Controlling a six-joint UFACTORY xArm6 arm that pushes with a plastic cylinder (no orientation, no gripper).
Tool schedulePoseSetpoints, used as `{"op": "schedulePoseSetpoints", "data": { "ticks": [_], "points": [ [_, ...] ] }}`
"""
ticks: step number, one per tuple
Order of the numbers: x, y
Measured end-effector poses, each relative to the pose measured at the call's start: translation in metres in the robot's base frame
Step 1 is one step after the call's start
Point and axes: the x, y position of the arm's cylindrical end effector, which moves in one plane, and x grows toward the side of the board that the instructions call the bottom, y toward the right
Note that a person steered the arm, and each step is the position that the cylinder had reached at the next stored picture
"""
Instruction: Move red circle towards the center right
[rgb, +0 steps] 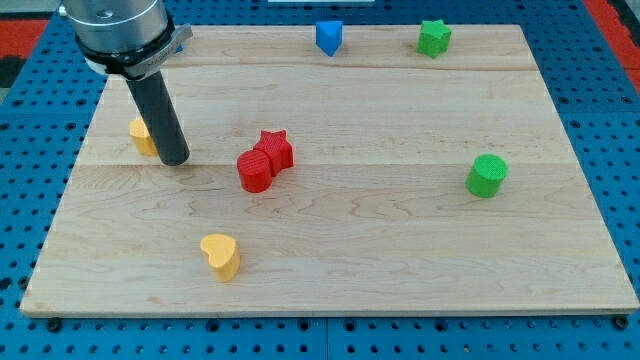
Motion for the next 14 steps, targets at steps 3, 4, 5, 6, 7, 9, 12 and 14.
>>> {"op": "schedulePoseSetpoints", "data": {
  "ticks": [3,4,5,6,7,9,12,14],
  "points": [
    [0.037,0.010],
    [0.052,0.020],
    [0.046,0.021],
    [0.039,0.019],
    [0.030,0.019],
    [0.003,0.018],
    [-0.020,0.023],
    [-0.080,0.101]
  ]
}}
